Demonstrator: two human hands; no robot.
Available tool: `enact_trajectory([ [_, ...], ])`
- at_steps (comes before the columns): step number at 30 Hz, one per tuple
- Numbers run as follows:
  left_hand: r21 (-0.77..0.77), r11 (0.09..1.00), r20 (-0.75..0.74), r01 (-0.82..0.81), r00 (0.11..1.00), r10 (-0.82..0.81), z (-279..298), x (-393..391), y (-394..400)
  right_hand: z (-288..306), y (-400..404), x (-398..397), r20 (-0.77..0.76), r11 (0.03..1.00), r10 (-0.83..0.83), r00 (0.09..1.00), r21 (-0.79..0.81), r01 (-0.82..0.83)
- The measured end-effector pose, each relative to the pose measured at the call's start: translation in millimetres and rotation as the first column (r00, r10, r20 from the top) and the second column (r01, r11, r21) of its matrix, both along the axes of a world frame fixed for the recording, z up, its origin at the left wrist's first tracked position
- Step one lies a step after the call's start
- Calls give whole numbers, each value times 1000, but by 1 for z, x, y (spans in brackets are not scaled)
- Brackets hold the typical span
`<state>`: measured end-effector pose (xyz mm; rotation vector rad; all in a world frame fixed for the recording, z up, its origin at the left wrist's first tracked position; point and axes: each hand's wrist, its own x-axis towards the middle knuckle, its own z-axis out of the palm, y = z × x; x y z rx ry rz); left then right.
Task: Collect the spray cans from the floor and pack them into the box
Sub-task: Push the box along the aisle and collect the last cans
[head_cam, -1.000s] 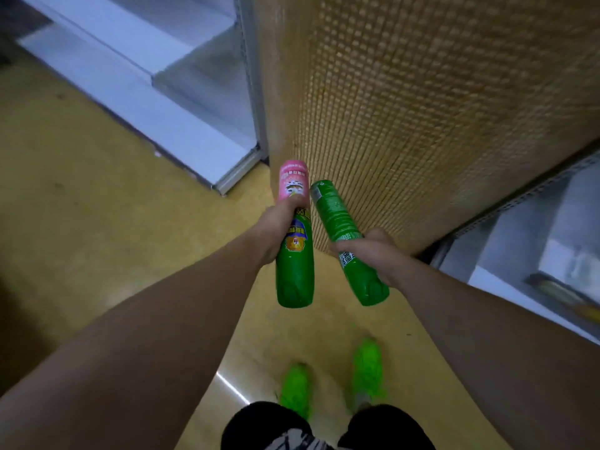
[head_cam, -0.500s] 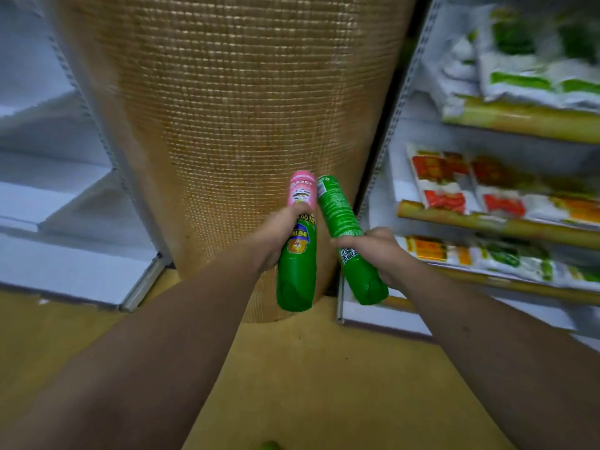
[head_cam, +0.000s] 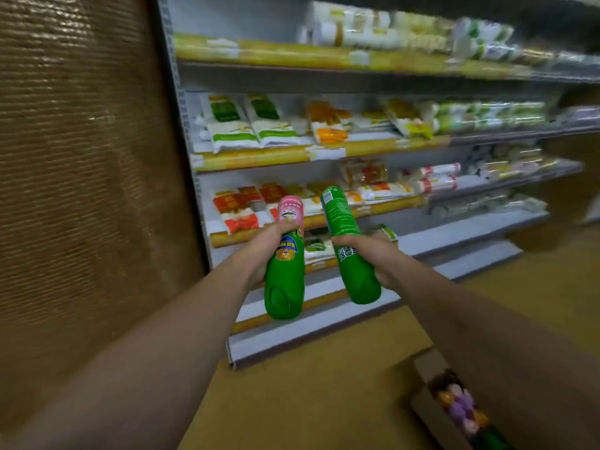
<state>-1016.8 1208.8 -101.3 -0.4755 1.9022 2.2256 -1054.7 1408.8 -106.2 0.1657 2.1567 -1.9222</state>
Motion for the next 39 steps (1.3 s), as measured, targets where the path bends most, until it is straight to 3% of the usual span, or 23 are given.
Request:
enact_trajectory([
  [13,96,923,-56,374,927,-370,39,-113,246,27,229,-15,-8,895,-437,899,-105,434],
  [23,93,718,29,690,718,-695,5,-258,378,4,326,-89,57,705,-703,709,-74,706],
  [33,53,502,138,863,492,-860,-38,-355,501,-50,415,-150,242,586,-782,575,-29,810],
  [39,44,444,203,895,427,-881,-76,-405,584,-94,501,-201,295,560,-793,533,10,828],
])
